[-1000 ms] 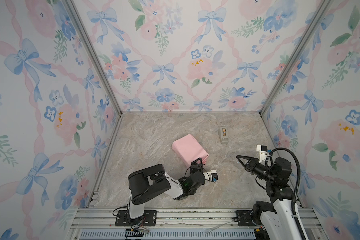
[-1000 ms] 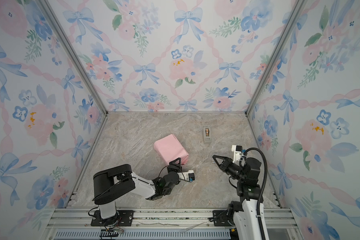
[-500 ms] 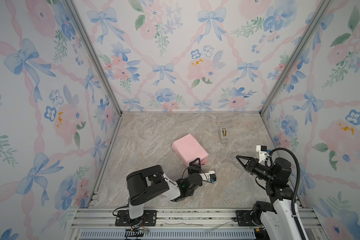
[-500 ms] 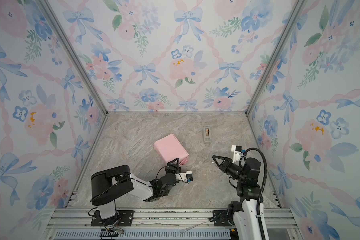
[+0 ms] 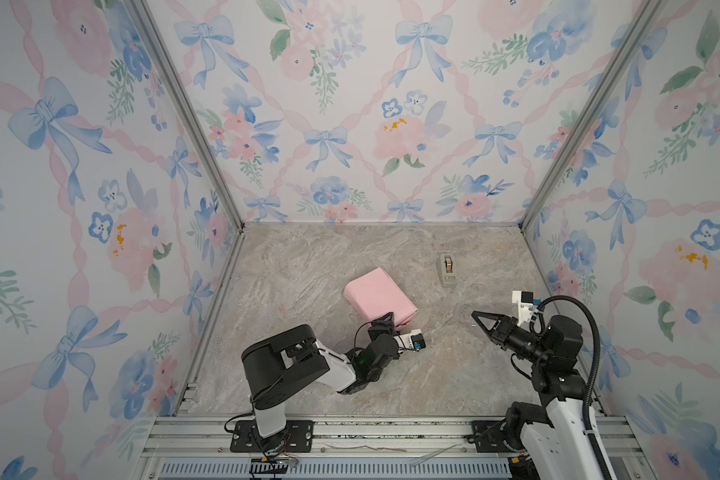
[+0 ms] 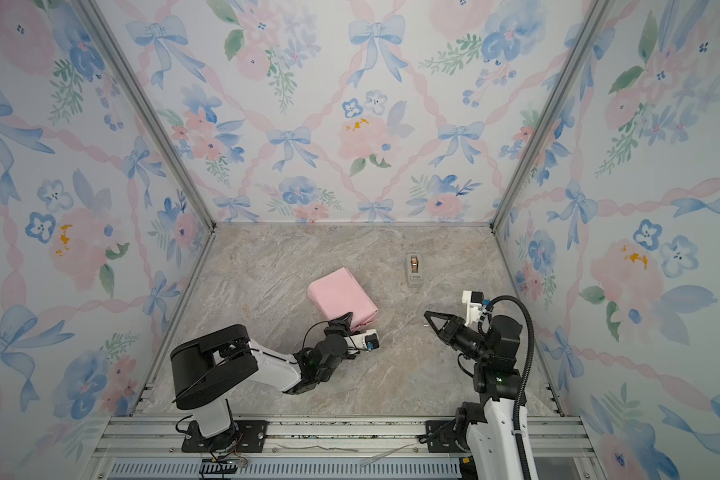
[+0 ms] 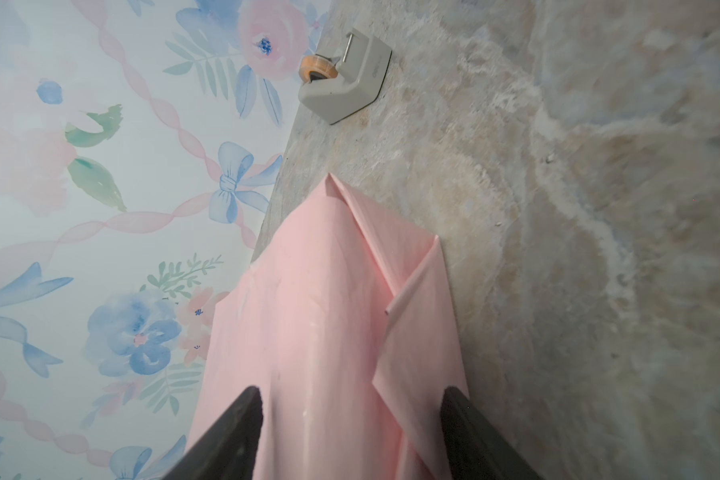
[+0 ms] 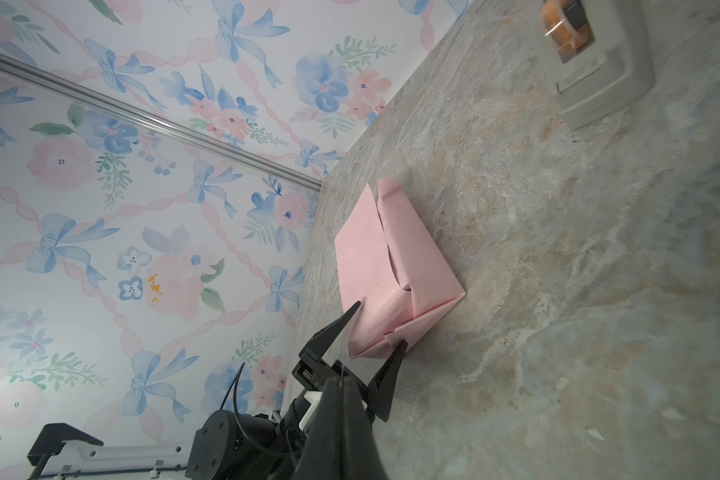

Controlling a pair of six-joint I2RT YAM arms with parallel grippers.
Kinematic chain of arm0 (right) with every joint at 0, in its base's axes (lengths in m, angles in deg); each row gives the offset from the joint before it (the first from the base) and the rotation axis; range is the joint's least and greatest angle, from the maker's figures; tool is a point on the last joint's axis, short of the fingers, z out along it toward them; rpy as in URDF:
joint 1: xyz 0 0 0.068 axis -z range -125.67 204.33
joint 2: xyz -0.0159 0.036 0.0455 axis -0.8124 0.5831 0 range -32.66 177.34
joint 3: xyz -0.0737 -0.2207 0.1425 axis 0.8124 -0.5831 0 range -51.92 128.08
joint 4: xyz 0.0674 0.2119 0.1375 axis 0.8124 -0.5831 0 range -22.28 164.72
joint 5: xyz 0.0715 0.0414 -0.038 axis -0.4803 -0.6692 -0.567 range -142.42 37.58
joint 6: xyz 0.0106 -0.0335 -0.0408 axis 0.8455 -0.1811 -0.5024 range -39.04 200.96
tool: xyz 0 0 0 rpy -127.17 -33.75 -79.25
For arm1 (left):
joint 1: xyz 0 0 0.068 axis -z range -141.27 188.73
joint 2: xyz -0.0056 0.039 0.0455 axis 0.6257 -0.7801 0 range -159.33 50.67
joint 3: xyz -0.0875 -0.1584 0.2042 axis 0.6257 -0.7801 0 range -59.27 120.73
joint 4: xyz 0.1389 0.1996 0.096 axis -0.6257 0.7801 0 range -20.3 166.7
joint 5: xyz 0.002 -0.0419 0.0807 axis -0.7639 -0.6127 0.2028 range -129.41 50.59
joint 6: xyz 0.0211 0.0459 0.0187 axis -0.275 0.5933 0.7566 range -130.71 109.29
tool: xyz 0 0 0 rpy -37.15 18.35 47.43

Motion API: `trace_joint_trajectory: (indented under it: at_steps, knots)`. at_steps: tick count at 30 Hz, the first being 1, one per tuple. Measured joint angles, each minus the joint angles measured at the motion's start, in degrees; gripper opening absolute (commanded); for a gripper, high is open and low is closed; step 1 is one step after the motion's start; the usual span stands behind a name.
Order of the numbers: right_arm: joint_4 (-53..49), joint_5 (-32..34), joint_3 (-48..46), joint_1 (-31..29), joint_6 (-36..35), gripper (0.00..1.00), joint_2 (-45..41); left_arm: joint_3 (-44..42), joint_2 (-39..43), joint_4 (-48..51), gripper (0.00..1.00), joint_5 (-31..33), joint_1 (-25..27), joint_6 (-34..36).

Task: Wrap the gift box in paper

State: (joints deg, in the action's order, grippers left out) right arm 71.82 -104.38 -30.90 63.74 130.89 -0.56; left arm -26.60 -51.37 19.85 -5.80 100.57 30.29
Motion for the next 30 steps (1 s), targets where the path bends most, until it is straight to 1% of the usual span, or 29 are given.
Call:
trace_joint_trajectory:
  at_steps: [8,12,17,23,30]
  knots:
    - [0.2,-0.3,0.0,-0.4,-1.0,0.00,0.0,-1.1,2.9,1.2,0.59,-4.9,-2.8,-6.4]
    - [1.2,0.1,0.0,-2.7,-1.7,0.00,0.7,-1.6,3.0,1.3,0.56,-6.5,-3.6,-8.7]
    - [3.4,2.2,0.0,-8.5,-4.8,0.00,2.8,-1.9,3.7,1.0,0.52,-8.5,-4.8,-10.9]
    - [10.9,7.0,-0.7,-17.6,-12.3,0.00,6.4,-2.6,4.0,-0.2,0.51,-10.9,-5.8,-13.2]
    - [20.6,11.4,-1.6,-24.2,-18.7,0.00,15.4,-3.7,4.5,-1.5,0.48,-13.4,-7.2,-15.6]
